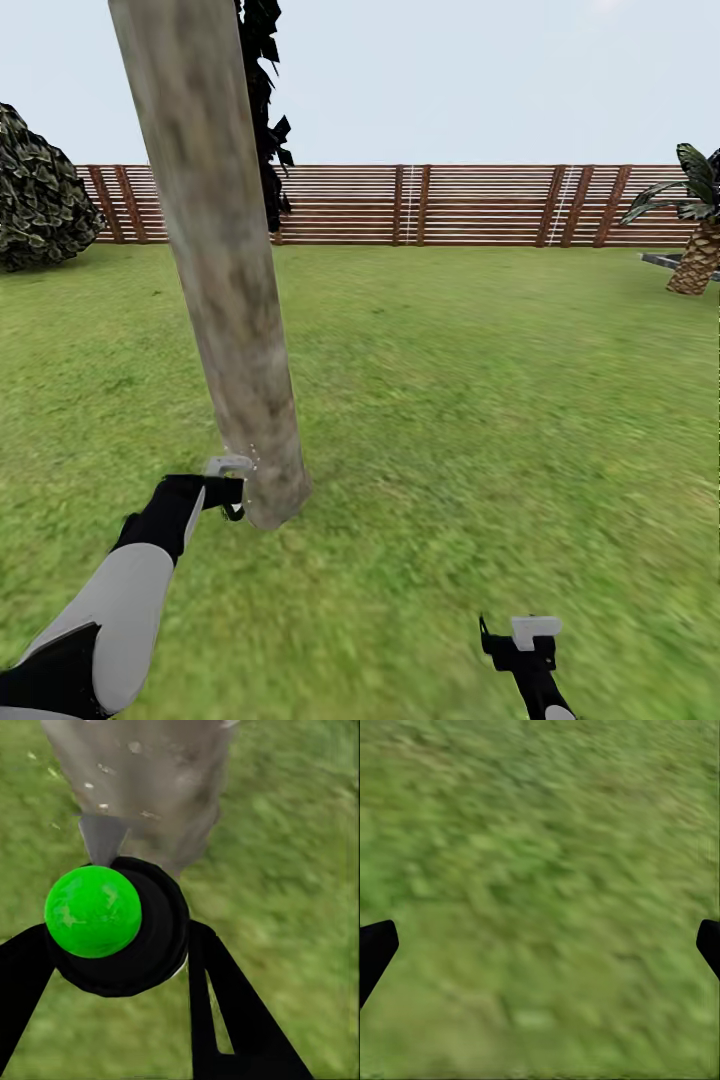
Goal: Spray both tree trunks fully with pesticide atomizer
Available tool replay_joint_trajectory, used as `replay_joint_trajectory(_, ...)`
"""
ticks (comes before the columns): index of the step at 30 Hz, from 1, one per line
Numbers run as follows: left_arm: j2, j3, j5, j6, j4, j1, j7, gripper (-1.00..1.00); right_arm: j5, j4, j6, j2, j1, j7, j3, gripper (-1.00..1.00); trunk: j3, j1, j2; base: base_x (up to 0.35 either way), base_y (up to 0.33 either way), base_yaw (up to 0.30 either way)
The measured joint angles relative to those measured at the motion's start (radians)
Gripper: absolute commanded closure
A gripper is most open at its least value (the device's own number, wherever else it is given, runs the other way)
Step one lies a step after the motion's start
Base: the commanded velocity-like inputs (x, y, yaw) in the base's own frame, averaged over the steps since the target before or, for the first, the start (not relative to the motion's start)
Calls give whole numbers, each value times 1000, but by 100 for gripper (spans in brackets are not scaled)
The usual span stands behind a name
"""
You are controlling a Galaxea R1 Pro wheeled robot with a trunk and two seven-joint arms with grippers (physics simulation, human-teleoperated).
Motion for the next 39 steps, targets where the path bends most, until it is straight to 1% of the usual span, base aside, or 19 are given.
replay_joint_trajectory(1, -12, -5, -4, -1, 0, -2, -1, 100, 0, 0, 0, 0, 0, 0, 0, -100, 0, 0, 0, -288, 76, 0)
replay_joint_trajectory(2, -28, -21, 1, 0, 0, -5, -2, 100, 0, 0, 0, 0, 0, 0, 0, -100, 0, 0, 0, -128, 34, 0)
replay_joint_trajectory(3, -50, -52, 2, 0, -1, -8, -3, 100, 0, 0, 0, 0, 0, 0, 0, -100, 0, 0, 0, -65, 17, 0)
replay_joint_trajectory(5, -59, -74, -5, 3, -4, -12, -3, 100, 0, 0, 0, 0, 0, 0, 0, -100, 0, 0, 0, -34, 9, 0)
replay_joint_trajectory(7, -50, -76, -7, 18, -29, -23, -4, 100, 0, 0, 0, 0, 0, 0, 0, -100, 0, -1, 0, -10, 3, 0)
replay_joint_trajectory(8, -35, -75, -12, 39, -55, -27, -5, 100, 0, 0, 0, 0, 0, 0, 0, -100, 0, -1, 0, -3, 1, 0)
replay_joint_trajectory(10, 26, -70, -8, 102, -120, -30, -27, 100, 0, 0, 0, 0, 0, 0, 0, -100, 0, -1, 0, -1, 0, 0)
replay_joint_trajectory(12, 47, -72, 11, 123, -148, -25, -62, 100, 0, 0, 0, 0, 0, 0, 0, -100, 0, -1, 0, 0, 0, 0)
replay_joint_trajectory(13, 45, -79, 20, 134, -167, -21, -93, 100, 0, 0, 0, 0, 0, 0, 0, -100, 0, -1, 0, 0, 0, 0)
replay_joint_trajectory(14, 33, -80, 22, 135, -169, -24, -97, 100, 0, 0, 0, 0, 0, 0, 0, -100, 0, -1, 0, 0, 0, 0)
replay_joint_trajectory(15, 6, -81, 26, 137, -171, -28, -99, 100, 0, 0, 0, 0, 0, 0, 0, -100, 0, -1, 0, 0, 0, 29)
replay_joint_trajectory(18, -37, -88, 21, 137, -182, -32, -99, 100, 0, 0, 0, 0, 0, 0, 1, -100, 0, -1, 0, 0, 0, 183)
replay_joint_trajectory(19, -38, -90, 11, 137, -186, -32, -99, 100, 0, 0, 0, 0, 0, 0, 1, -100, 0, -1, 0, 0, 0, 262)
replay_joint_trajectory(22, -14, -83, 2, 142, -195, -31, -99, 100, 0, 0, 0, 0, 0, 0, 1, -100, 0, -1, 0, 0, 0, 271)
replay_joint_trajectory(23, 16, -81, 2, 142, -200, -27, -99, 100, 0, 0, 0, 0, 0, 0, 1, -100, 0, -1, 0, 0, 0, 221)
replay_joint_trajectory(24, 35, -81, 4, 143, -202, -23, -100, 100, 0, 0, 0, 1, 0, 0, 2, -100, 0, -1, 0, 0, 0, 146)
replay_joint_trajectory(25, 41, -83, 10, 145, -203, -21, -100, 100, 0, -1, 0, 1, 0, 0, 2, -100, 0, -1, 0, 0, 0, 93)
replay_joint_trajectory(29, 44, -96, 8, 144, -204, -16, -99, 100, 0, -1, -1, 1, 0, 1, 2, -100, 0, -1, 0, 0, -154, 23)
replay_joint_trajectory(39, 43, -93, 7, 143, -200, -15, -96, 100, 0, -1, -2, 2, 0, 1, 3, -100, 0, -1, 0, 0, -269, 1)
